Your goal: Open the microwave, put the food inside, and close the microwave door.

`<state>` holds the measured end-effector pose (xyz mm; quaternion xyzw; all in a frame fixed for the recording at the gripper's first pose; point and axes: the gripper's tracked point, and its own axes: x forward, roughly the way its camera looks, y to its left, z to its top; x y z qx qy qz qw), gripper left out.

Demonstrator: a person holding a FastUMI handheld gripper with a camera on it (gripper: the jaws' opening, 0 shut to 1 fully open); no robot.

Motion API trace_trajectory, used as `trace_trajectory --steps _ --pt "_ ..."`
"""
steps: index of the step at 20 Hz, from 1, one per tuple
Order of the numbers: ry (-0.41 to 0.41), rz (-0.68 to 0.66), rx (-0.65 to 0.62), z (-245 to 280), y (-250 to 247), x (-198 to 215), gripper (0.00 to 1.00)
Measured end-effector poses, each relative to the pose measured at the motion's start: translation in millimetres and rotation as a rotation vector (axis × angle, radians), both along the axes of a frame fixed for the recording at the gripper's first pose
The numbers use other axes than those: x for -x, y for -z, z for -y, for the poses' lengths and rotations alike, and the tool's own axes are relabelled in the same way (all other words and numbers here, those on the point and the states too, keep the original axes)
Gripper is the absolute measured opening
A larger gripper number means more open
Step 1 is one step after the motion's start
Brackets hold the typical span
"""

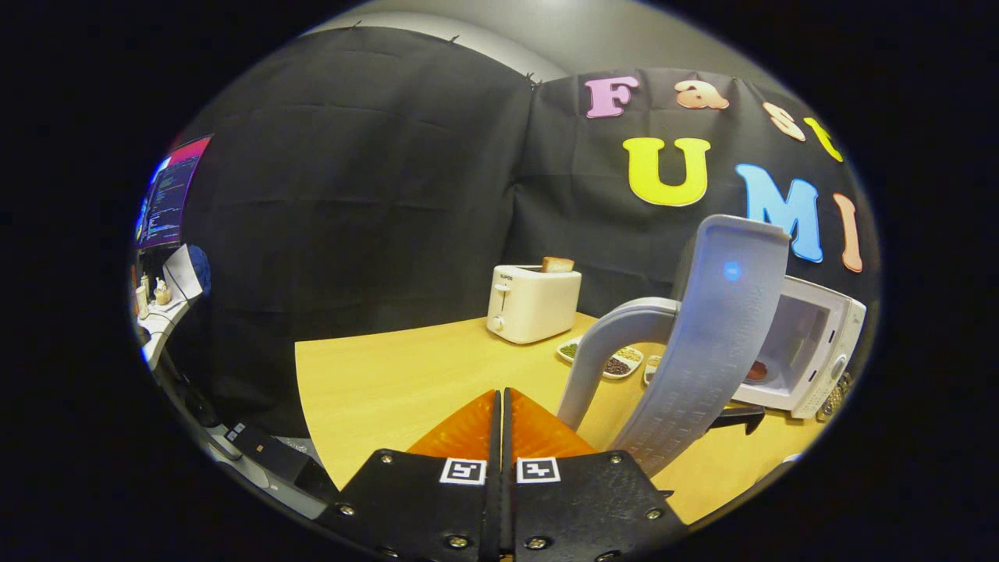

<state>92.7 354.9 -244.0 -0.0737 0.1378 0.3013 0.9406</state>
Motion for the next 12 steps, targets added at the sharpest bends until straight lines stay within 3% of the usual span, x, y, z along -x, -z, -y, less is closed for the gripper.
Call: trace_trajectory --steps 2,5,8,12 --pt "0.041 -0.029 -0.026 26 -1 -4 0.00" --pt "0.191 0.045 -0.017 91 -16 -19 0.01" --pt "0.317 0.108 0.030 158 -26 -48 0.00" --pt "0.456 0.092 0.057 228 -18 -90 0.01"
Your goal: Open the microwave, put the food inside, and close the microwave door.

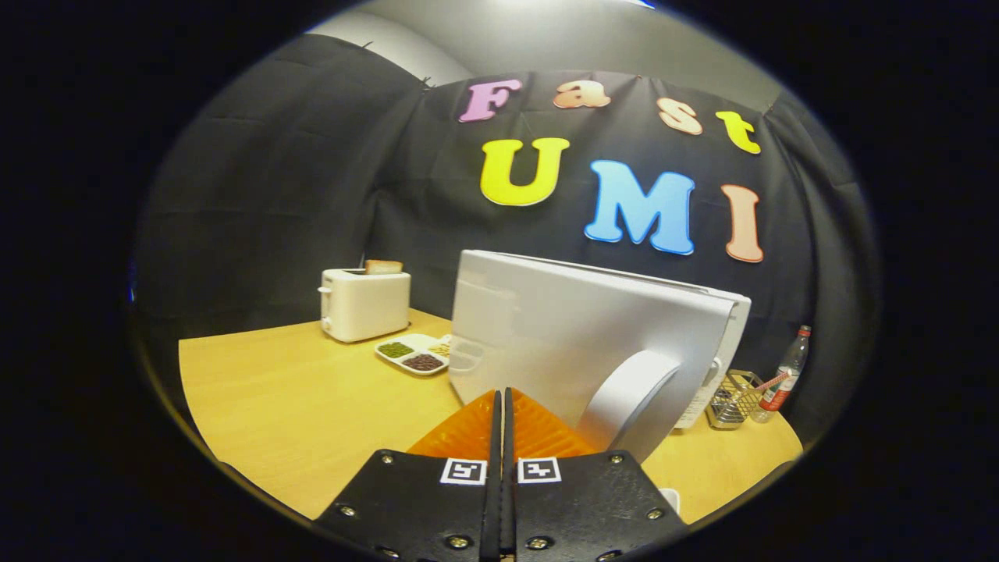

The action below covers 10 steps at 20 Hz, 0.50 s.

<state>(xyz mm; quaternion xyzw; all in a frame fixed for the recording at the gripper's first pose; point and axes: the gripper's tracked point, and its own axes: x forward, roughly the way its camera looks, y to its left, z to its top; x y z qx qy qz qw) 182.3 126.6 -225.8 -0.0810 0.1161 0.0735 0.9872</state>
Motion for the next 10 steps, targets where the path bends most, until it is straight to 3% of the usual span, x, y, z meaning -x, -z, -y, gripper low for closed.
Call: trace_trajectory --steps 6,10 --pt "0.155 0.011 -0.026 69 2 -52 0.01" --pt "0.212 0.023 -0.039 91 4 -84 0.01"
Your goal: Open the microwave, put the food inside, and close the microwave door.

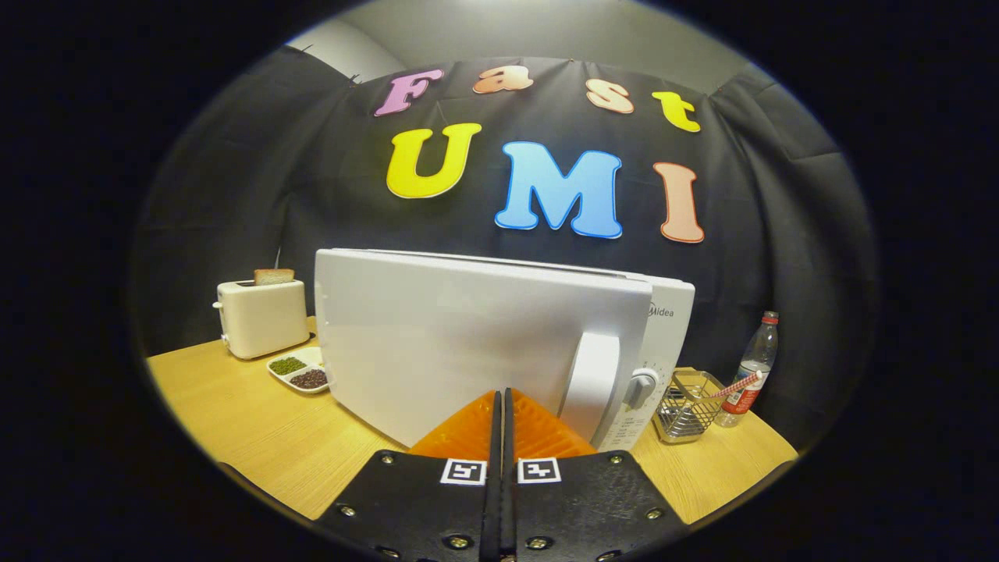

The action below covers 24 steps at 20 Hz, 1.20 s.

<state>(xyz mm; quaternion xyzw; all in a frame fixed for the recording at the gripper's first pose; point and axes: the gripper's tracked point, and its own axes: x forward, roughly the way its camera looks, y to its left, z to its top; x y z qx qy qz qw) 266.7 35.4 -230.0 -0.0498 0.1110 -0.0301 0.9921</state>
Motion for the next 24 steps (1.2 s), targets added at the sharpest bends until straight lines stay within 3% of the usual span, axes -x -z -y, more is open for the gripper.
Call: trace_trajectory --steps 7,15,18,21,24 --pt "0.060 0.014 0.038 21 8 -51 0.00" --pt "0.076 0.064 0.131 21 7 -55 0.00" --pt "0.077 0.061 0.090 24 10 -59 0.00" --pt "0.083 0.044 0.133 23 9 -59 0.01" --pt "0.041 0.003 0.088 12 12 -50 0.00"
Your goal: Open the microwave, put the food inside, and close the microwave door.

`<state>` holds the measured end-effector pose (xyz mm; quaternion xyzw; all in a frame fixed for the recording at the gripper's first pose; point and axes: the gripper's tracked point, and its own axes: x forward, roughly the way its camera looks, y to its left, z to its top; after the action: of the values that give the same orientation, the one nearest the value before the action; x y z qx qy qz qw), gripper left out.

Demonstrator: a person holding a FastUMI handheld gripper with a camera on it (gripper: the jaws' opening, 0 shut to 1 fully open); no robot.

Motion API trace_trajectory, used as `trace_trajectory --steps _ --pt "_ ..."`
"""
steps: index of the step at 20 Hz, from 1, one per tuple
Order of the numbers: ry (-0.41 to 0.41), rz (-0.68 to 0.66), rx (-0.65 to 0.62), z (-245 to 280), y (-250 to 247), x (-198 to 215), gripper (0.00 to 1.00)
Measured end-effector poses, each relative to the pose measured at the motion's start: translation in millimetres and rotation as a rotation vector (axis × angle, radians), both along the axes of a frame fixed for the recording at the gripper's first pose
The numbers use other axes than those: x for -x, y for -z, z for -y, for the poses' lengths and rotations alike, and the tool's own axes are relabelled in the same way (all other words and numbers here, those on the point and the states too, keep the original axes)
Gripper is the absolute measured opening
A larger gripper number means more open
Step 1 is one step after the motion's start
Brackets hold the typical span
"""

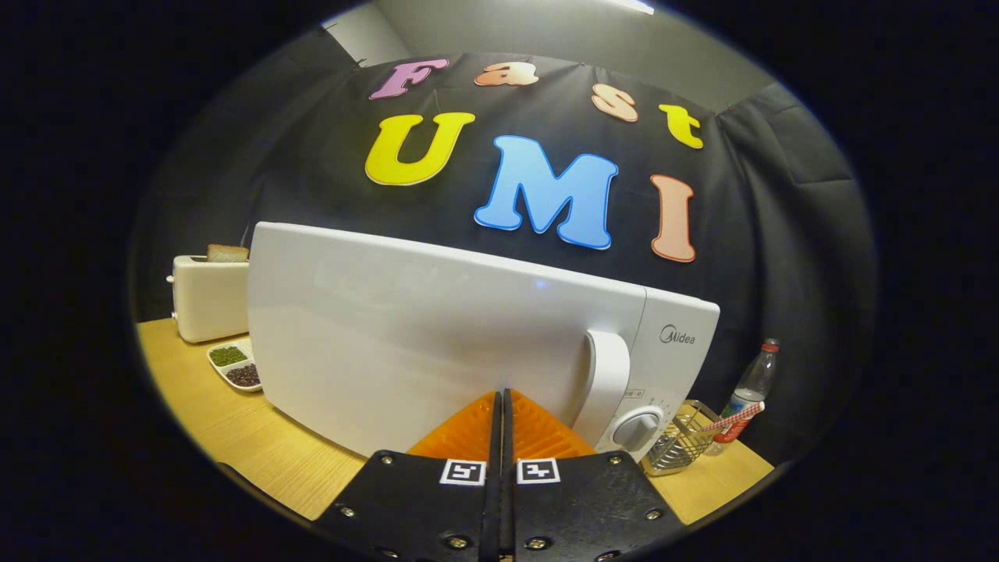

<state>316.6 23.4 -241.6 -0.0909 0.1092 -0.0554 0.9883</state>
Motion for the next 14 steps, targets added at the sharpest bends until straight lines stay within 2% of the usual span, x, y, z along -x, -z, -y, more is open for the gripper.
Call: trace_trajectory --steps 6,14 --pt "-0.047 0.008 -0.036 -17 -41 50 0.00" --pt "-0.124 0.127 -0.045 -47 -122 177 0.00"
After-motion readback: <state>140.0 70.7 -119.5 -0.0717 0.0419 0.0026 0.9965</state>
